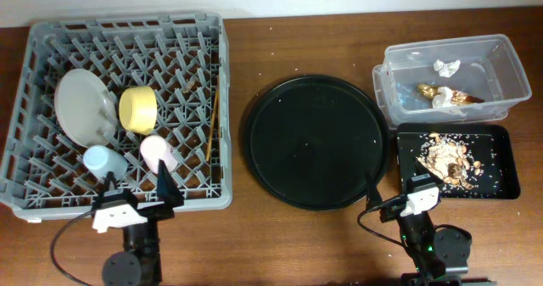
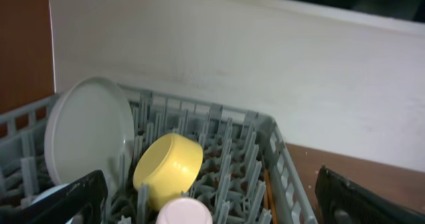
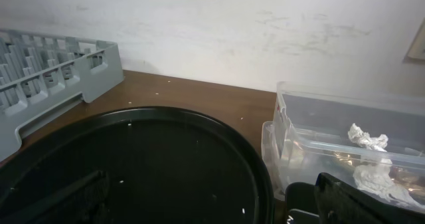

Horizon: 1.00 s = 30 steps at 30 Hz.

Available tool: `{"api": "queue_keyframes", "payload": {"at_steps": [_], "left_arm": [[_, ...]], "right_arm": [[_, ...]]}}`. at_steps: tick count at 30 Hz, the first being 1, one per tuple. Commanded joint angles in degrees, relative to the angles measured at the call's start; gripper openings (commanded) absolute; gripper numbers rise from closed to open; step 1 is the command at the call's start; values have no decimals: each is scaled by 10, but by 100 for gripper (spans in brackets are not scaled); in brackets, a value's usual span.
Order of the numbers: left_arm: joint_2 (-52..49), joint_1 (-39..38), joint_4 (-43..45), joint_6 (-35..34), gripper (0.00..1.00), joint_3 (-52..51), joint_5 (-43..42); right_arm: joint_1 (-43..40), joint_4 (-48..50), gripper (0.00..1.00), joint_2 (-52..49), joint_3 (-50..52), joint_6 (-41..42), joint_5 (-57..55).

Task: Sort waste into correct bins and load items into the dishwasher rack

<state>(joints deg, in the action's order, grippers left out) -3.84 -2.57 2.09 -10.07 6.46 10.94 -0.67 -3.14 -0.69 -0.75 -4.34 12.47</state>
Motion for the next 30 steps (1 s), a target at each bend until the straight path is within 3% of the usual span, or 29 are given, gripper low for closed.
{"api": "queue_keyframes", "payload": {"at_steps": [1,7,30], "left_arm": [[36,2,20,7,100,-61,-2],[33,2,-58,8,100,-59,-2],[32,2,-58,7,99,-59,-2]], "right_arm": [[-1,-1,99,4,4,1,-5],[-1,-1,99,4,4,1,-5],[-1,-1,98,4,4,1,-5]]}}
